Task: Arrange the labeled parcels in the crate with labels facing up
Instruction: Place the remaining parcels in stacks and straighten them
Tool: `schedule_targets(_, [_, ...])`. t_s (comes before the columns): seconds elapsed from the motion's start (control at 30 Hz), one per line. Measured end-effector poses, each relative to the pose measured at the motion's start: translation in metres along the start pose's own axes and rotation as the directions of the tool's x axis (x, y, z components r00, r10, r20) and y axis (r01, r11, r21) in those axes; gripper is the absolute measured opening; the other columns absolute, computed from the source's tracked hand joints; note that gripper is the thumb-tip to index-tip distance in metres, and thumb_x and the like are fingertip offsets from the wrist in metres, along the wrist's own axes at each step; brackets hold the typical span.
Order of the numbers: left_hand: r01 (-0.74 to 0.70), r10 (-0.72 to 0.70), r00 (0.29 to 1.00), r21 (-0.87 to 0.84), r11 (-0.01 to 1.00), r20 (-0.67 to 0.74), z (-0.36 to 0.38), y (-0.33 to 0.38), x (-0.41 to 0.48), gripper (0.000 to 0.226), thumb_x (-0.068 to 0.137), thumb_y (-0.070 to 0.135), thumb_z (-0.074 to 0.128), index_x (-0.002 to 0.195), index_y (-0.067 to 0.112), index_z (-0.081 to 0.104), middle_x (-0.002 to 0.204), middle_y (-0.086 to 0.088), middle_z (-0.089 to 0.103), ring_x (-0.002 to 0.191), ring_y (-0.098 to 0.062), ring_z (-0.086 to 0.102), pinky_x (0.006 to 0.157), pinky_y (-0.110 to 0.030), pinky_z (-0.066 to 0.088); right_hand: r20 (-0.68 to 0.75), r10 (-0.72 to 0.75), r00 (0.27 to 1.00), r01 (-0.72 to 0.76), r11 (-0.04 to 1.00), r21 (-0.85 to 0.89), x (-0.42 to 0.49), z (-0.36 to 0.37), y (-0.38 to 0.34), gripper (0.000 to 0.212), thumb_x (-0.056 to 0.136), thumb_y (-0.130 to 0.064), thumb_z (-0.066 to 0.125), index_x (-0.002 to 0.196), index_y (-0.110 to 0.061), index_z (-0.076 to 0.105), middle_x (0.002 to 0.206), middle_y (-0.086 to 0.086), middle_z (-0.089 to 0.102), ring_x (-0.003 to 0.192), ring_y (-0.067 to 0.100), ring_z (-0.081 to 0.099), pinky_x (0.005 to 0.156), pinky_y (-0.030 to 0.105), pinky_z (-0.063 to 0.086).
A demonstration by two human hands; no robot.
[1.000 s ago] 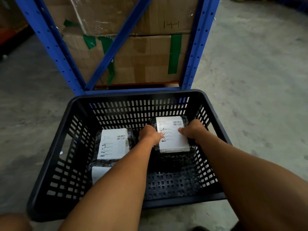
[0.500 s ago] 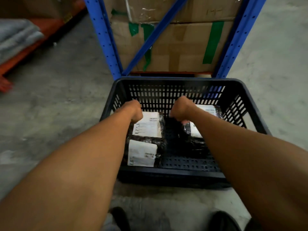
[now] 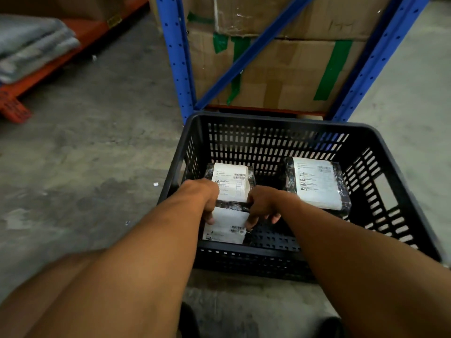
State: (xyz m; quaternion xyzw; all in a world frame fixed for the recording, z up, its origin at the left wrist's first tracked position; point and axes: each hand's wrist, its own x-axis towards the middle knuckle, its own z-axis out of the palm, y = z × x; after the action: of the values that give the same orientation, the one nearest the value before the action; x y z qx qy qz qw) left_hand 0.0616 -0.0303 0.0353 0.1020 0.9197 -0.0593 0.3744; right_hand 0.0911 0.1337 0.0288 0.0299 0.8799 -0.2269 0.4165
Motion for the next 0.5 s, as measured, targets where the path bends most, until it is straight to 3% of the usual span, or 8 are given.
schedule_targets(0.07, [-0.015,0.016,0.999,-0.023,1.0,0.052,-0.022,-0.005,-0.009,0.065,0.056,0.041,0.09,0.114,0.025,0.068,0.115,0.003,0.066,0.103,-0.023,0.062,0.091,-0.04,0.052,0.031,-0.017,0.999,0.015,0.997,0.08,-0.006,-0.019,0.005,0.039,0.075,-0.023,0.084,0.106,-0.013,0.063,0.105,0.007,0.067,0.1,0.026,0.064,0.071,0.035,0.057])
schedule_targets(0.13, [-0.021,0.047,0.994,-0.242,0.97,0.101,-0.045,-0.015,-0.017,0.064,0.06,0.041,0.089,0.118,0.028,0.066,0.121,0.002,0.063,0.11,-0.024,0.059,0.094,-0.043,0.05,0.031,-0.025,0.999,0.019,0.98,0.196,-0.016,-0.046,0.012,0.049,0.075,-0.024,0.083,0.118,-0.011,0.063,0.115,0.009,0.067,0.108,0.028,0.062,0.086,0.043,0.056])
schedule_targets(0.2, [-0.012,0.091,0.99,-0.586,0.81,0.105,-0.062,-0.024,-0.025,0.058,0.071,0.035,0.085,0.123,0.028,0.06,0.126,-0.003,0.061,0.114,-0.029,0.059,0.094,-0.043,0.05,-0.021,-0.034,0.999,0.039,0.929,0.368,-0.023,-0.075,0.02,0.051,0.077,-0.022,0.082,0.122,-0.011,0.062,0.117,0.01,0.067,0.104,0.028,0.064,0.092,0.046,0.054])
schedule_targets(0.3, [-0.042,0.091,0.996,-0.891,0.452,-0.001,-0.068,-0.026,-0.031,0.06,0.072,0.029,0.084,0.126,0.028,0.056,0.137,-0.006,0.056,0.127,-0.033,0.05,0.101,-0.053,0.04,-0.159,-0.033,0.987,0.126,0.77,0.625,-0.032,-0.111,0.028,0.049,0.08,-0.022,0.08,0.123,-0.007,0.062,0.119,0.012,0.066,0.091,0.029,0.069,0.077,0.04,0.059])
schedule_targets(0.37, [-0.068,0.116,0.993,-0.959,0.277,-0.037,-0.067,-0.019,-0.031,0.083,0.069,0.016,0.085,0.14,0.03,0.045,0.144,-0.007,0.053,0.132,-0.033,0.044,0.103,-0.063,0.036,-0.229,-0.018,0.973,0.179,0.683,0.708,-0.037,-0.123,0.031,0.043,0.083,-0.025,0.077,0.118,-0.005,0.063,0.117,0.012,0.066,0.085,0.027,0.07,0.069,0.036,0.059])
schedule_targets(0.43, [-0.096,0.121,0.99,-0.968,0.233,-0.069,-0.068,-0.007,-0.035,0.084,0.08,0.002,0.075,0.148,0.03,0.035,0.144,-0.004,0.053,0.122,-0.025,0.05,0.095,-0.056,0.043,-0.297,0.031,0.954,0.214,0.624,0.751,-0.042,-0.124,0.03,0.039,0.085,-0.03,0.074,0.114,-0.006,0.063,0.109,0.011,0.065,0.078,0.023,0.068,0.063,0.033,0.058])
schedule_targets(0.5, [-0.102,0.055,0.994,-0.972,0.212,-0.092,-0.069,0.001,-0.035,0.075,0.088,0.001,0.068,0.149,0.027,0.033,0.143,-0.003,0.052,0.115,-0.023,0.051,0.095,-0.054,0.041,-0.358,0.095,0.929,0.238,0.589,0.773,-0.04,-0.117,0.032,0.048,0.084,-0.035,0.076,0.12,-0.006,0.062,0.119,0.011,0.064,0.081,0.025,0.066,0.069,0.038,0.059])
